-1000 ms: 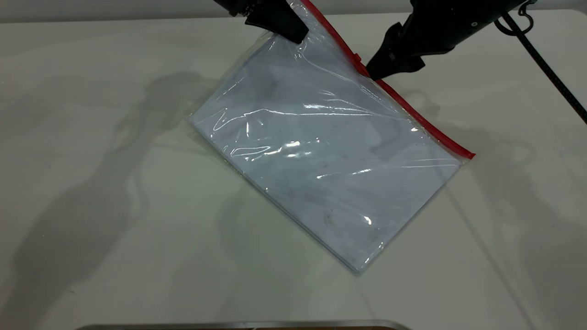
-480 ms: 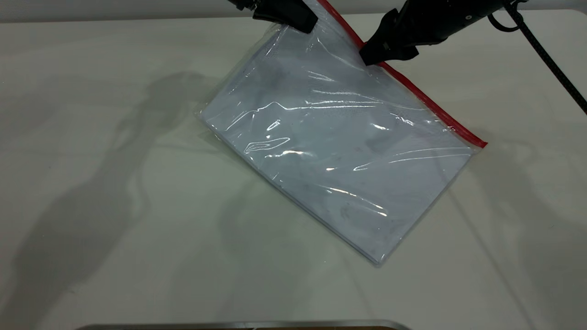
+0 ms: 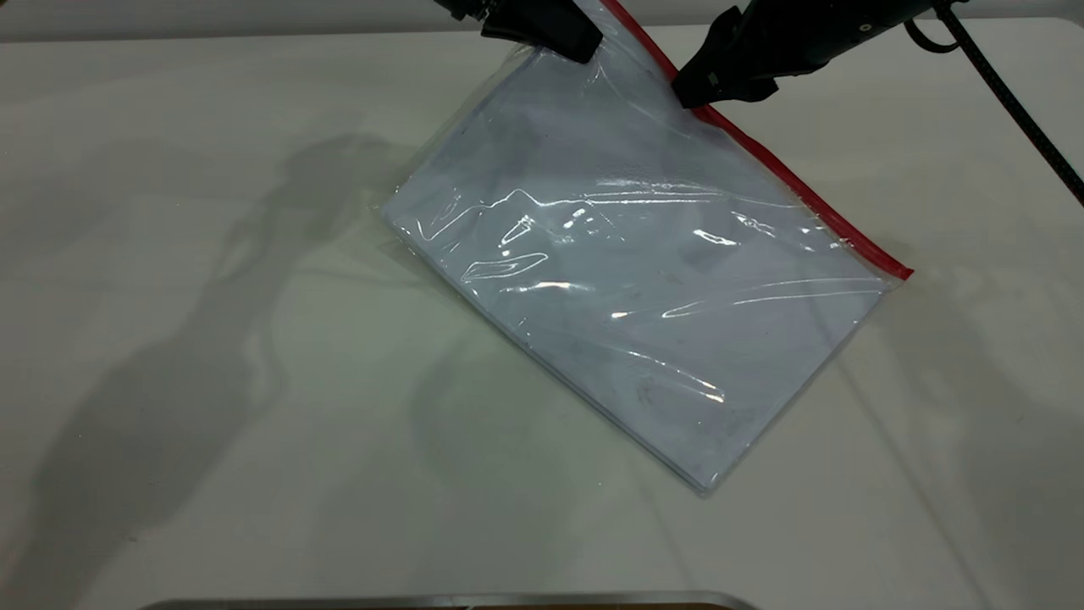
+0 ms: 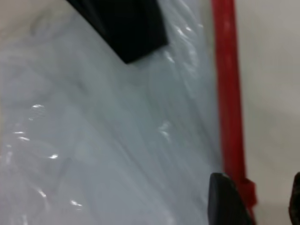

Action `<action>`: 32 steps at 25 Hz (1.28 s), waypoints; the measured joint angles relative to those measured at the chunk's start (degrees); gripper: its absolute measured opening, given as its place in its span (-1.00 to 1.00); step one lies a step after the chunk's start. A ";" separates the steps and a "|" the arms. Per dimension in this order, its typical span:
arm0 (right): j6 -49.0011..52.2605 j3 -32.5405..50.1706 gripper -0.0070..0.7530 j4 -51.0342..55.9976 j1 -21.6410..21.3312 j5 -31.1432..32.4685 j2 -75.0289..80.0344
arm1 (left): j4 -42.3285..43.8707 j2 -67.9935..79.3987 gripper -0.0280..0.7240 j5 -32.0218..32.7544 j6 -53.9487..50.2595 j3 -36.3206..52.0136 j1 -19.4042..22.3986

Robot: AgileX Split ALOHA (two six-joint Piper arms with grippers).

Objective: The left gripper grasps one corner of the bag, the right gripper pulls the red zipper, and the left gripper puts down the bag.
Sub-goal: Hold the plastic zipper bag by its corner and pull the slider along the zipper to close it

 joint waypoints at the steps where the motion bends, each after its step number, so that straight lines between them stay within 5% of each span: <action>1: -0.07 0.00 -0.04 0.00 0.00 -0.27 0.00 | -0.04 0.00 -0.78 0.00 0.00 0.00 0.00; 10: -0.07 0.00 -0.36 0.15 0.00 1.14 2.49 | 0.01 0.00 -0.78 0.00 -0.06 -0.05 0.00; 32: -1.12 0.00 -0.33 0.20 -0.18 3.46 2.56 | 0.38 0.00 -0.78 0.00 0.00 -0.11 0.00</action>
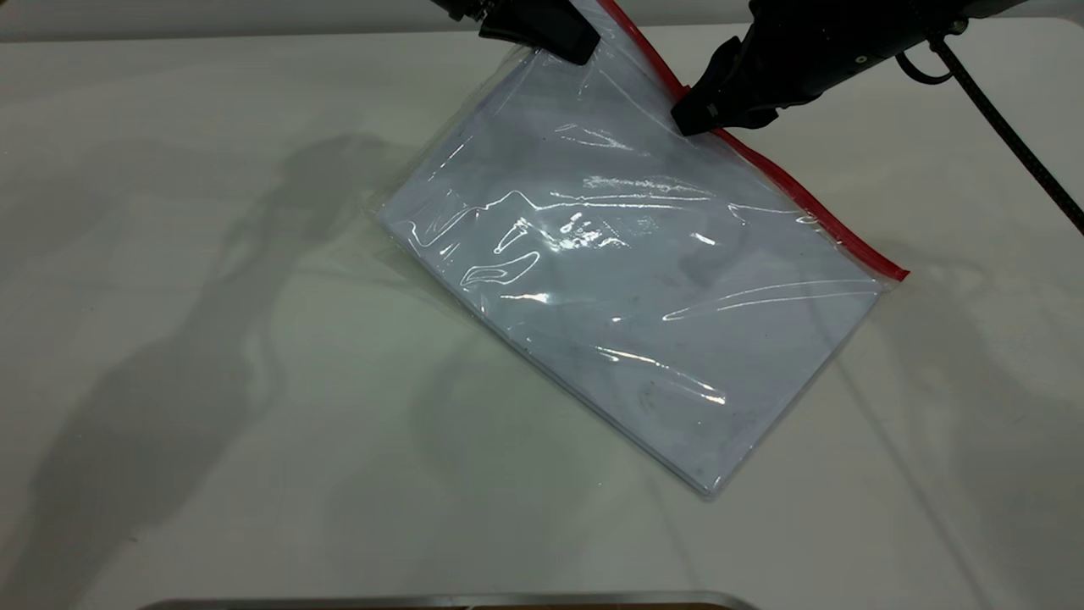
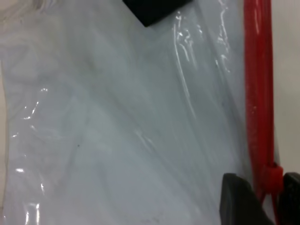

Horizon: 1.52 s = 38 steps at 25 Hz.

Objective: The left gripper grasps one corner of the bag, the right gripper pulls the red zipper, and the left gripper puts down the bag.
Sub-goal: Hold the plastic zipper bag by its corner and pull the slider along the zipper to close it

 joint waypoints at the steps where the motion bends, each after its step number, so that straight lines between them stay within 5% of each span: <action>1: 0.00 0.00 -0.33 0.00 0.00 0.07 0.00 | 0.00 0.00 -0.78 0.00 0.00 0.00 0.00; 9: -0.02 0.00 -0.36 0.07 0.00 1.15 -0.51 | 0.00 0.00 -0.78 0.00 0.00 0.00 0.00; 21: -0.14 0.00 -0.88 2.43 0.00 1.01 -0.17 | -0.11 0.00 -0.78 0.00 -0.07 0.00 0.00; 38: 0.69 -0.17 -0.89 -0.41 0.12 -2.37 0.03 | -3.88 0.55 -0.78 0.00 -0.17 0.00 1.15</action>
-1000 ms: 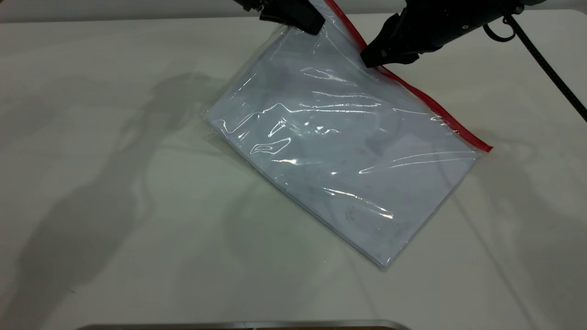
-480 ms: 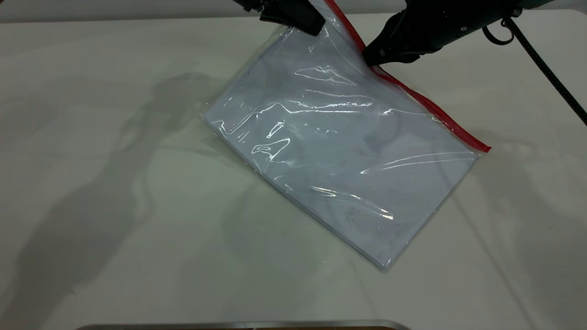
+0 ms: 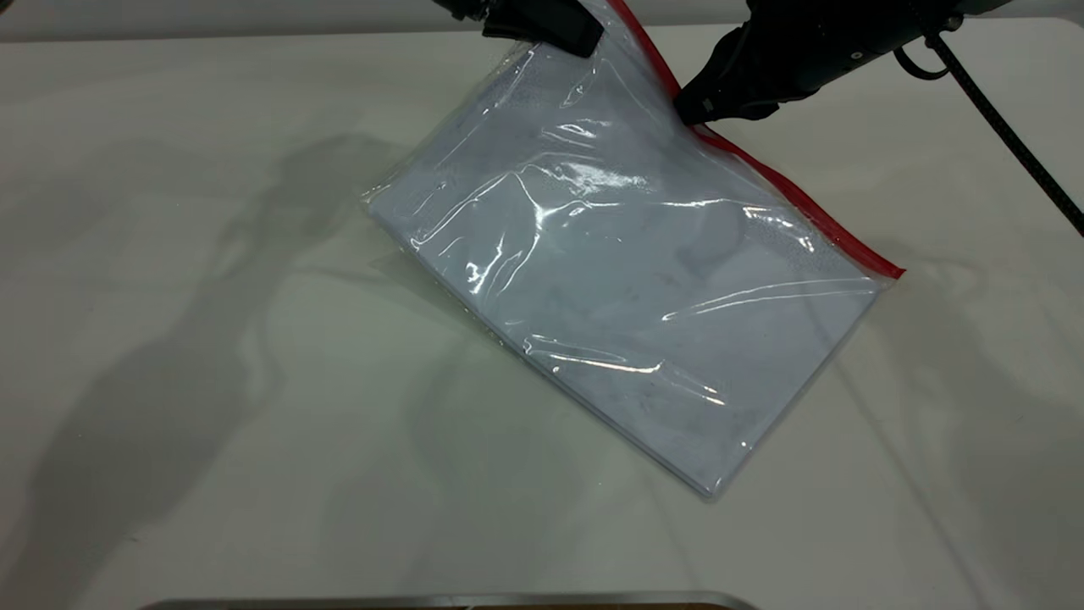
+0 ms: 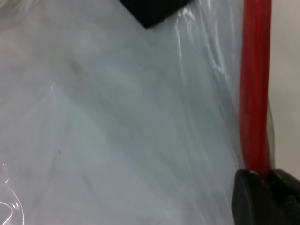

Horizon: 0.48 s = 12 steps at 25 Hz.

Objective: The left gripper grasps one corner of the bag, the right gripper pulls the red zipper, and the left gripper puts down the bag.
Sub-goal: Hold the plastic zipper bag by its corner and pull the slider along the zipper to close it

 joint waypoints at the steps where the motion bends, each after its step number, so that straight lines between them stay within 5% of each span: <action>1: 0.07 -0.12 -0.89 -0.06 0.00 0.00 0.02 | -0.06 0.04 -0.78 0.00 0.00 0.00 0.17; 12: 0.44 -0.32 -0.89 -0.48 -2.15 -1.26 2.96 | -0.83 0.04 -0.78 0.00 -0.35 0.10 2.06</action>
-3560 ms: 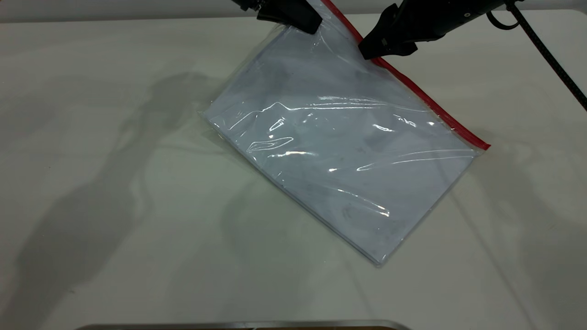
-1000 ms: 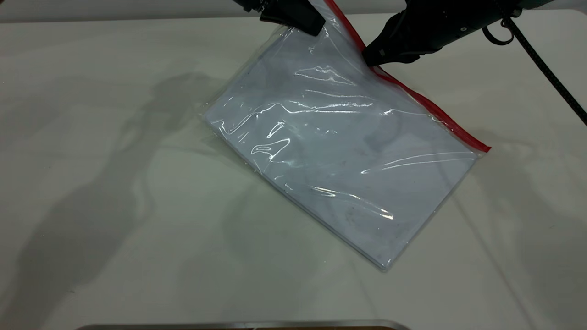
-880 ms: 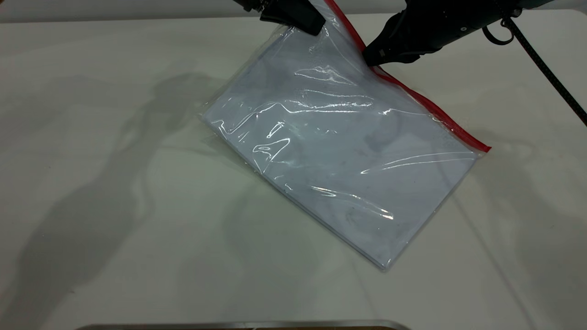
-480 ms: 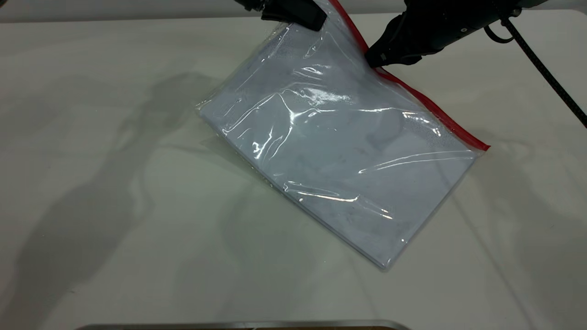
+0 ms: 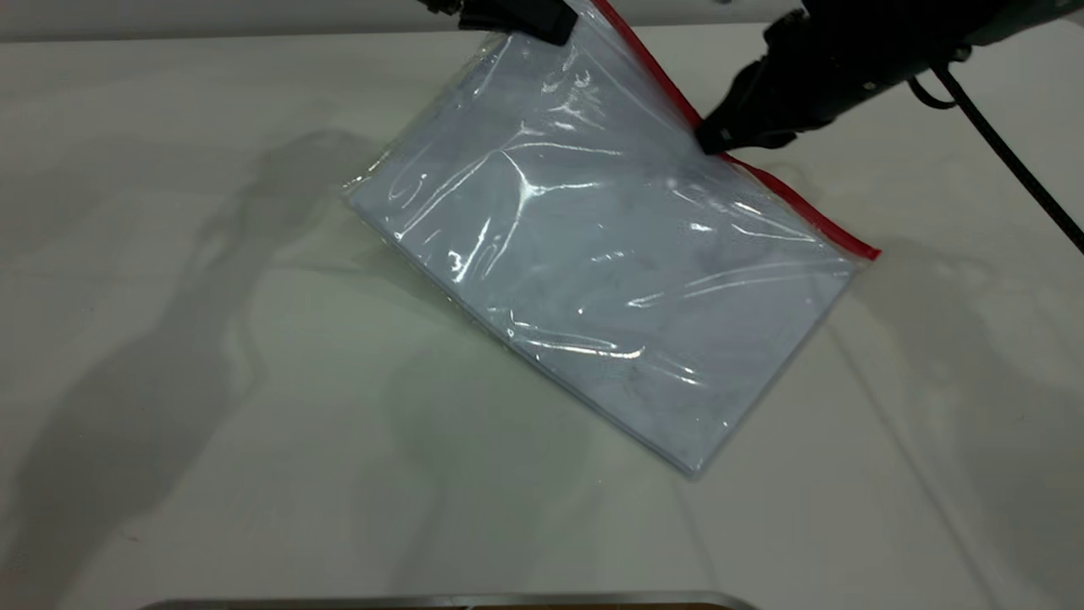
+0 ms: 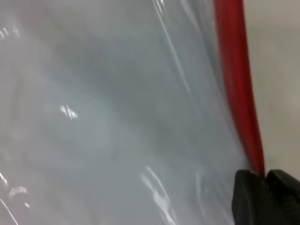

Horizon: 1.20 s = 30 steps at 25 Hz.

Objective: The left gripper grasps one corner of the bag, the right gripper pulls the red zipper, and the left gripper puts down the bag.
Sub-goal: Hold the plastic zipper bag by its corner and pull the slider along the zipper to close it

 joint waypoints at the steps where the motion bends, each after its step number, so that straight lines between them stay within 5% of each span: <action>1: 0.05 0.00 -0.89 -0.30 -0.25 -0.27 0.07 | -0.28 0.00 -0.78 0.00 -0.08 0.00 0.33; 12: 5.29 0.48 -0.89 -6.59 -4.75 -1.05 0.46 | -1.95 -0.14 -0.78 0.00 -0.16 0.00 1.97; 30: 30.90 2.29 -0.89 -30.36 -10.55 3.64 0.46 | -2.09 -0.16 -0.78 0.00 -0.11 0.00 2.01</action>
